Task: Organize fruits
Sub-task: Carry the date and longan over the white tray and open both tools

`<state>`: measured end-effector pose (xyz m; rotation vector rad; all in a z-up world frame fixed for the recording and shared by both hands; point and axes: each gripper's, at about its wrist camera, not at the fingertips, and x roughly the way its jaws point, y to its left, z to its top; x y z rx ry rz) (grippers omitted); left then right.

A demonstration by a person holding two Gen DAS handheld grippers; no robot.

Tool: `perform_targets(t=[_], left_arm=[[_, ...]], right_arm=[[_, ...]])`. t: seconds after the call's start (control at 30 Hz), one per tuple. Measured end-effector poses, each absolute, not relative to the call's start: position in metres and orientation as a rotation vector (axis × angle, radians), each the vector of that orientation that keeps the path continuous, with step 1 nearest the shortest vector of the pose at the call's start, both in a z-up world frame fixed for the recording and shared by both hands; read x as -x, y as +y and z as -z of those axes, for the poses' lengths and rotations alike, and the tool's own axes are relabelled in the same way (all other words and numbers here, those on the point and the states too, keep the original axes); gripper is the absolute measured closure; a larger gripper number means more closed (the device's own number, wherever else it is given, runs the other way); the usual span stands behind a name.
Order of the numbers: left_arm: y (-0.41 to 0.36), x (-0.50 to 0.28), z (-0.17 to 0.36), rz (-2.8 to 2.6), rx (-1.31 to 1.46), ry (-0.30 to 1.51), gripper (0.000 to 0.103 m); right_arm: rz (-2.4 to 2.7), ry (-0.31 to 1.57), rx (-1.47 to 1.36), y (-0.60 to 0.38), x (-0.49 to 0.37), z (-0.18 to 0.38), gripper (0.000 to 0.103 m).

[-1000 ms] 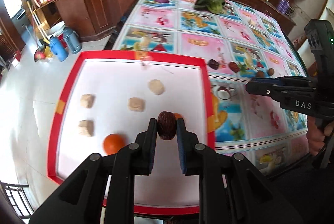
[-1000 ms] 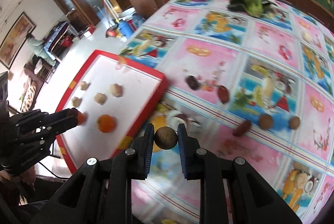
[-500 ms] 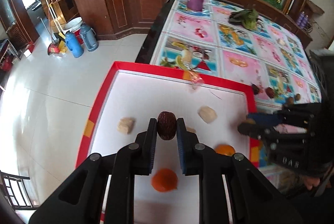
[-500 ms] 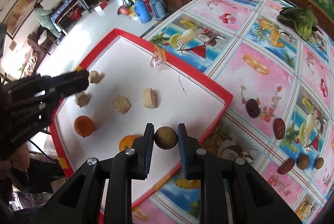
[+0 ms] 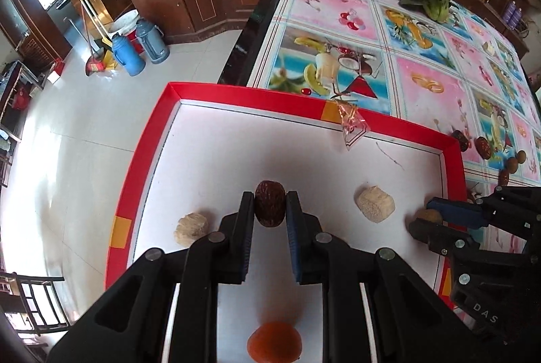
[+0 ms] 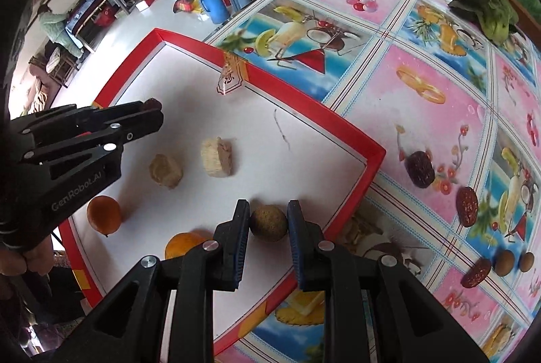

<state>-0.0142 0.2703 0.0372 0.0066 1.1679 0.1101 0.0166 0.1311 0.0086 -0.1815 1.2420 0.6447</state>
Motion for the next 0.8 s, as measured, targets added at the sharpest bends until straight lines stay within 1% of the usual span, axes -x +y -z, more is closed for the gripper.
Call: perform_targets(t=[0.13,0.53,0.6,0.7,0.77,0.8], left_arm=[[0.273,0.011,-0.028,-0.121,-0.005,1.207,0.082],[0.274,0.009,-0.028,-0.114,-0.016,1.197,0.081],[0.276,0.009,-0.028,-0.123,-0.009,1.205,0.079],[0.276,0.012,-0.034,-0.127,-0.001,1.188,0.075],[0.277,0.015,-0.044,-0.134,0.007,1.161,0.066],[0.278,0.017,-0.049,-0.139,0.012,1.144,0.065]], right_arm=[[-0.652,1.237,0.190,0.132,-0.016,-0.010,0.082],[-0.659,1.222,0.216,0.131,-0.013,-0.013,0.080],[-0.671,1.225,0.178,0.125,-0.015,-0.018,0.069],[-0.671,1.180,0.108,0.108,-0.018,-0.034,0.064],[-0.671,1.156,0.042,0.091,-0.022,-0.044,0.064],[-0.660,1.138,0.005,0.079,-0.025,-0.049,0.064]])
